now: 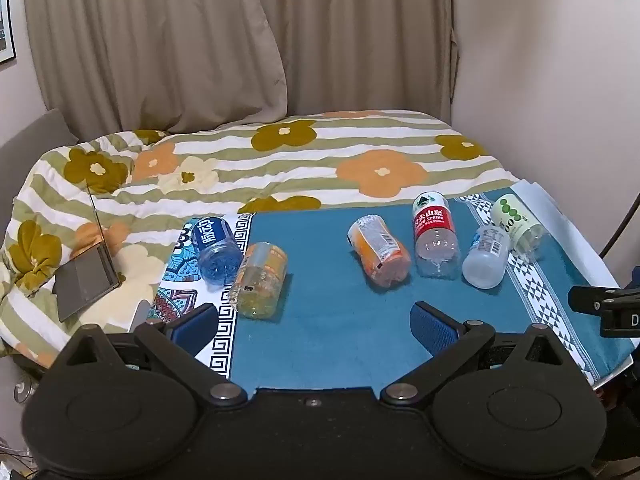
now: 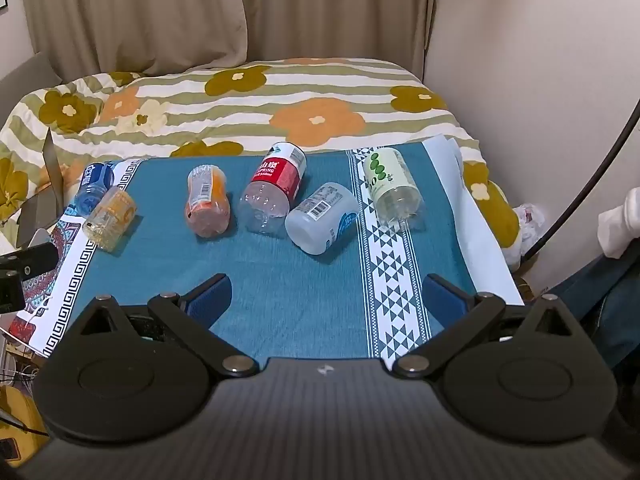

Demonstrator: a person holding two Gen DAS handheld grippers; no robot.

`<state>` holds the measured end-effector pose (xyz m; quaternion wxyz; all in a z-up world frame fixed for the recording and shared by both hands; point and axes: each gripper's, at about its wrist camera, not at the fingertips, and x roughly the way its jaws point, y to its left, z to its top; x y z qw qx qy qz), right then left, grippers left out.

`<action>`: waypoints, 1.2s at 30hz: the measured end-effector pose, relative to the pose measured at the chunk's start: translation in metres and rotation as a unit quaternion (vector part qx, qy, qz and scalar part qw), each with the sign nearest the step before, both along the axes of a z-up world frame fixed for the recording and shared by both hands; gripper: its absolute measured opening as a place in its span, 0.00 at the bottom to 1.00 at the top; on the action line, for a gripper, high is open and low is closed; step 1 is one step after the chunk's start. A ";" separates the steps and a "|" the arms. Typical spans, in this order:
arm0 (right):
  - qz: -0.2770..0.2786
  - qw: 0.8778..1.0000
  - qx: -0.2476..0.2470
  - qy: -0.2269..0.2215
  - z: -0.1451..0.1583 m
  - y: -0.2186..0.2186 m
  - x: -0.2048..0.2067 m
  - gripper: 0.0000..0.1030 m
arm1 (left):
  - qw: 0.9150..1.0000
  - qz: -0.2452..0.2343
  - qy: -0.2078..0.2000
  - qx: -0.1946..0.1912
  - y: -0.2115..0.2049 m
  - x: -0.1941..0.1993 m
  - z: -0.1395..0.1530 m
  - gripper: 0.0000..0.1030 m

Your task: Flip cup upright

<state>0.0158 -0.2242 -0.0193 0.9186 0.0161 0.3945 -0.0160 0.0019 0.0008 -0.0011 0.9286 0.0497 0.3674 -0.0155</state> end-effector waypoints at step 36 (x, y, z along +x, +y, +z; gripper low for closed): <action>0.009 1.000 0.001 0.008 -0.004 0.003 0.003 1.00 | 1.000 -0.004 -0.009 -0.005 -0.001 0.000 0.003 1.00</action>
